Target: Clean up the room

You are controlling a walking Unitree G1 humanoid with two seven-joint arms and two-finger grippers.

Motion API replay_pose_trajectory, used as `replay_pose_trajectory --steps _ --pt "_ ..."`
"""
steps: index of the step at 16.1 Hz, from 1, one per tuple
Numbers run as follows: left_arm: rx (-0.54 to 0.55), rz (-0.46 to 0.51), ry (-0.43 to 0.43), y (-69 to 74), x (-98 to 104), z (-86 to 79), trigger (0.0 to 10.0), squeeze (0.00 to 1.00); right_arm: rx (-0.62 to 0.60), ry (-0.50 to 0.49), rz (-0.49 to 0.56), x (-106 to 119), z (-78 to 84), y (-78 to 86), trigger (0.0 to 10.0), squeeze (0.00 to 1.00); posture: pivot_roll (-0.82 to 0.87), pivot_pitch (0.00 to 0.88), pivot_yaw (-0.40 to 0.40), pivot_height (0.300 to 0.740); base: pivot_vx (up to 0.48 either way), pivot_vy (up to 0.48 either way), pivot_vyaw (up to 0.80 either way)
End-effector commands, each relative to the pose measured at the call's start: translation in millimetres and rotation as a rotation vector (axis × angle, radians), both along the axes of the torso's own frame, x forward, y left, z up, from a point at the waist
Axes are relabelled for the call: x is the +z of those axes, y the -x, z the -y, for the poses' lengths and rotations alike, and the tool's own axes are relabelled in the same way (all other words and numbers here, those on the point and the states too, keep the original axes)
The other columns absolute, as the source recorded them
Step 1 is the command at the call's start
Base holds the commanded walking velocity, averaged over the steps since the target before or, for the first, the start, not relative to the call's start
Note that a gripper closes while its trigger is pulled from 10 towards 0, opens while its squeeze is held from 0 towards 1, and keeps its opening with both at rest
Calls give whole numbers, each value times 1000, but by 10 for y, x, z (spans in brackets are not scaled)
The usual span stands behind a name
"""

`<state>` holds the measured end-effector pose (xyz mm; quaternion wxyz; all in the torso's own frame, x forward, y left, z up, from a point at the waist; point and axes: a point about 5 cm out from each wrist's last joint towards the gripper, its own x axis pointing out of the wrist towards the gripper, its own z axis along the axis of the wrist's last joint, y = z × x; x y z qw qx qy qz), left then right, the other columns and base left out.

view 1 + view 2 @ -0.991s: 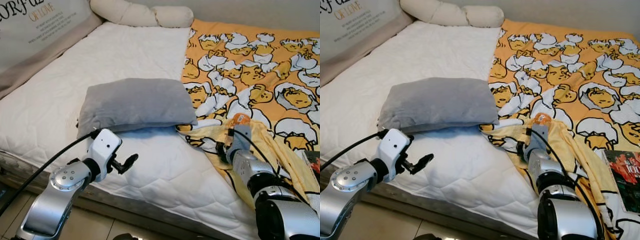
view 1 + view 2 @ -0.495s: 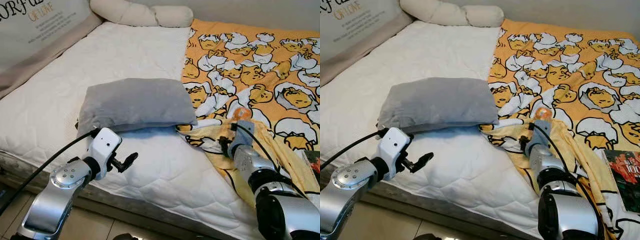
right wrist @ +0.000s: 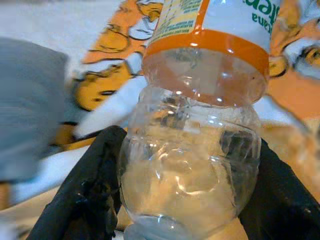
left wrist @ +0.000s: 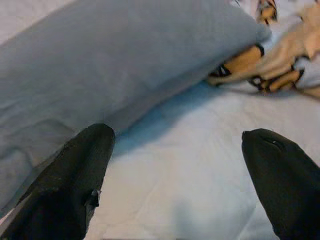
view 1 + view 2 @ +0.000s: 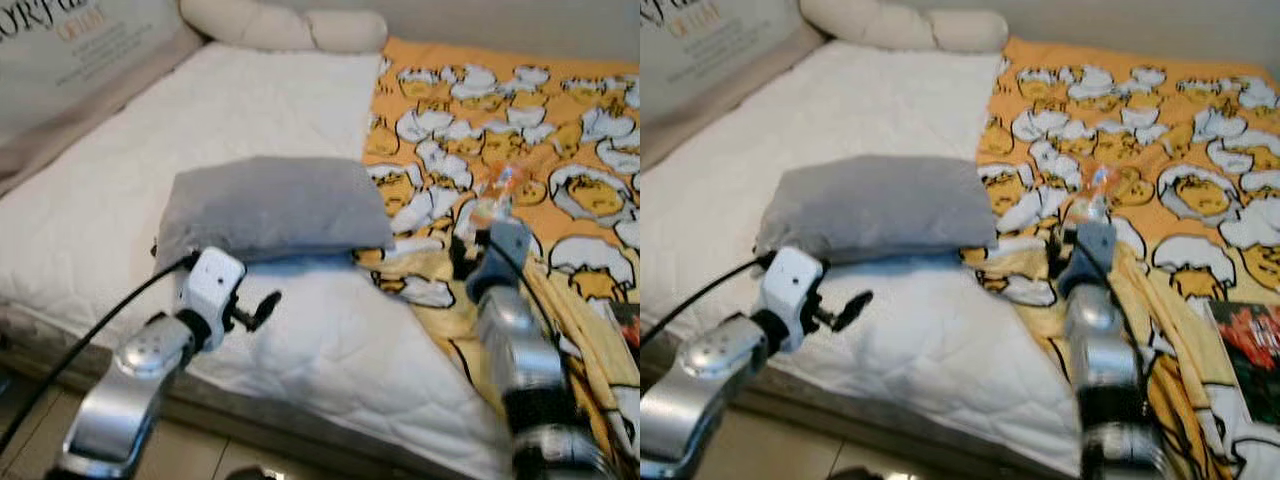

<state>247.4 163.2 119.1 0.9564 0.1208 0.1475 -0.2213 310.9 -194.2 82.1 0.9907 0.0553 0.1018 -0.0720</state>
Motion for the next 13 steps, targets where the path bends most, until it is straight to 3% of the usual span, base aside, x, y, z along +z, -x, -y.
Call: replay_pose_trajectory --steps 1,2,5,9,12,13 --pt "59 23 20 15 43 -42 10000 0 35 -35 61 129 -52 53 10000 0 -82 0 27 740 0 0 0" --pt "107 23 50 31 34 -40 10000 0 51 -82 74 127 -146 193 10000 0 -88 0 26 740 0 0 800" --pt "151 58 25 14 36 -60 10000 0 135 -100 56 77 -387 491 10000 0 -89 0 28 740 0 0 800" --pt "215 122 -44 -34 78 -141 10000 0 218 -50 39 101 -453 488 10000 0 -54 0 26 740 0 0 800" --pt "247 96 -46 16 42 -198 10000 0 236 -84 36 135 -480 477 10000 0 -40 0 11 740 0 0 800" --pt "307 84 -5 57 33 -275 10000 0 256 -126 26 149 -534 487 10000 0 -63 0 21 740 0 0 800"
